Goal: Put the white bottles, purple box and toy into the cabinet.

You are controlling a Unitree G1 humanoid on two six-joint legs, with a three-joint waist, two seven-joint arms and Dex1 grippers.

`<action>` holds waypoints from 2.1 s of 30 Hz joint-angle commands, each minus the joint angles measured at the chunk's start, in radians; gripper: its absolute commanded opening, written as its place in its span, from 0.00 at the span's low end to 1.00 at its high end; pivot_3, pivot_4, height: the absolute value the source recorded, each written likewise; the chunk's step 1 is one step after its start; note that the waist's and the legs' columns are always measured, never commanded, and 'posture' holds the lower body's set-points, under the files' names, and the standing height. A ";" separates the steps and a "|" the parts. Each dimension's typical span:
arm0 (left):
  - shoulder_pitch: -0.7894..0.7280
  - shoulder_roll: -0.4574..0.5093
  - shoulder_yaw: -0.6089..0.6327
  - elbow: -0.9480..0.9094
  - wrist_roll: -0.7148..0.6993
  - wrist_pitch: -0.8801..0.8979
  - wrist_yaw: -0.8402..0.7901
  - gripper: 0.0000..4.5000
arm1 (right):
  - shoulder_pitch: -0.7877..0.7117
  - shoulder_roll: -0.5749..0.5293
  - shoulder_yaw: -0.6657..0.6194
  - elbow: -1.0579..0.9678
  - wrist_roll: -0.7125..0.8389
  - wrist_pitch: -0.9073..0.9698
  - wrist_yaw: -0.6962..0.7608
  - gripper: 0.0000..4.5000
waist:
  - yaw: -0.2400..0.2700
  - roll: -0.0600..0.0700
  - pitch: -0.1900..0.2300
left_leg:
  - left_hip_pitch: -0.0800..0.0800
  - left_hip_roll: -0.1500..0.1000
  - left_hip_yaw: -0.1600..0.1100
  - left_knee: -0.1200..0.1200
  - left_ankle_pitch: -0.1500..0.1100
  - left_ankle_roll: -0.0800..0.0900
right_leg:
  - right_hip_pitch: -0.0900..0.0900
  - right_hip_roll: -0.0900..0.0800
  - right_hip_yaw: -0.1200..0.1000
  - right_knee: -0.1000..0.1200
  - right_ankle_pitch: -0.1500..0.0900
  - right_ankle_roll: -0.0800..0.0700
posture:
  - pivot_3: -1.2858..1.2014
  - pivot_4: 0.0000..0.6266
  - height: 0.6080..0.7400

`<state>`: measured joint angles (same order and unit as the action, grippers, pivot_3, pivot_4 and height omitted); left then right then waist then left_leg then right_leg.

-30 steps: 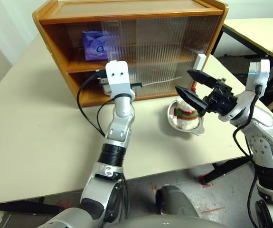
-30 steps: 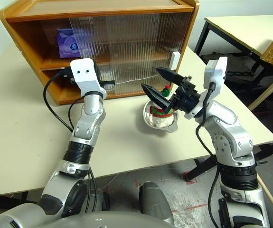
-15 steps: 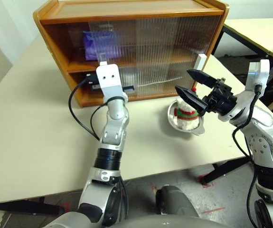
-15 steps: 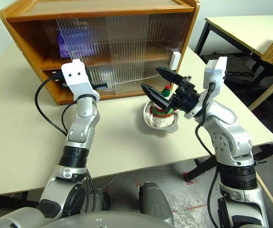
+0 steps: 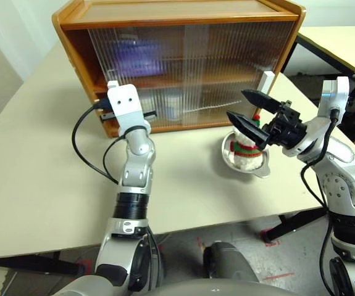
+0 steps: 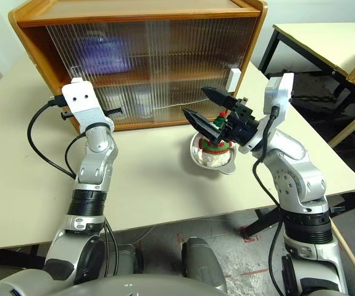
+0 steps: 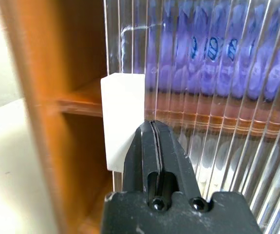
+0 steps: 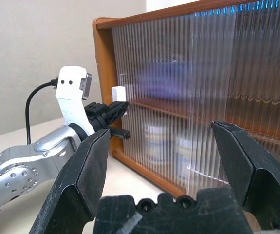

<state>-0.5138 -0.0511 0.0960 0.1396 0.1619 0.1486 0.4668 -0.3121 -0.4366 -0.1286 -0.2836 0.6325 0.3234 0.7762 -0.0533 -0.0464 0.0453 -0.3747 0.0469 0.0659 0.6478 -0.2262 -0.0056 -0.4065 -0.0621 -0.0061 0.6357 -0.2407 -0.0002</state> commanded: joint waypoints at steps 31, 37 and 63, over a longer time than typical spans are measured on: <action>-0.046 0.216 -0.058 -0.036 -0.500 -0.090 -0.927 0.73 | -0.013 0.009 -0.034 0.043 -0.006 -0.016 -0.008 1.00 | 0.013 0.001 0.000 | 0.000 0.001 0.000 0.001 0.000 0.000 | 0.000 0.002 -0.001 0.000 0.001 -0.002 | 0.50 0.00 1.00; -0.127 0.384 0.001 0.063 -0.725 0.080 -1.311 1.00 | 0.013 0.001 -0.112 0.088 -0.013 -0.042 -0.051 1.00 | 0.008 0.001 0.000 | -0.001 0.001 0.000 0.001 0.001 0.001 | 0.000 0.003 0.000 0.000 0.001 -0.003 | 0.49 0.00 1.00; -0.033 0.531 0.066 -0.053 -0.858 0.288 -1.560 1.00 | -0.320 -0.095 -0.086 0.743 -0.300 -0.148 -0.127 0.00 | -0.014 0.003 0.001 | 0.001 0.002 0.001 -0.001 0.003 0.005 | -0.001 0.004 0.006 0.000 0.001 -0.003 | 0.51 0.00 1.00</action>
<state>-0.5582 0.4827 0.1602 0.1009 -0.6871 0.4284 -1.0975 -0.6242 -0.5261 -0.2241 0.4222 0.3526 0.1835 0.6447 -0.0677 -0.0432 0.0464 -0.3737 0.0487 0.0665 0.6468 -0.2229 0.0000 -0.4076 -0.0583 -0.0002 0.6358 -0.2398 -0.0034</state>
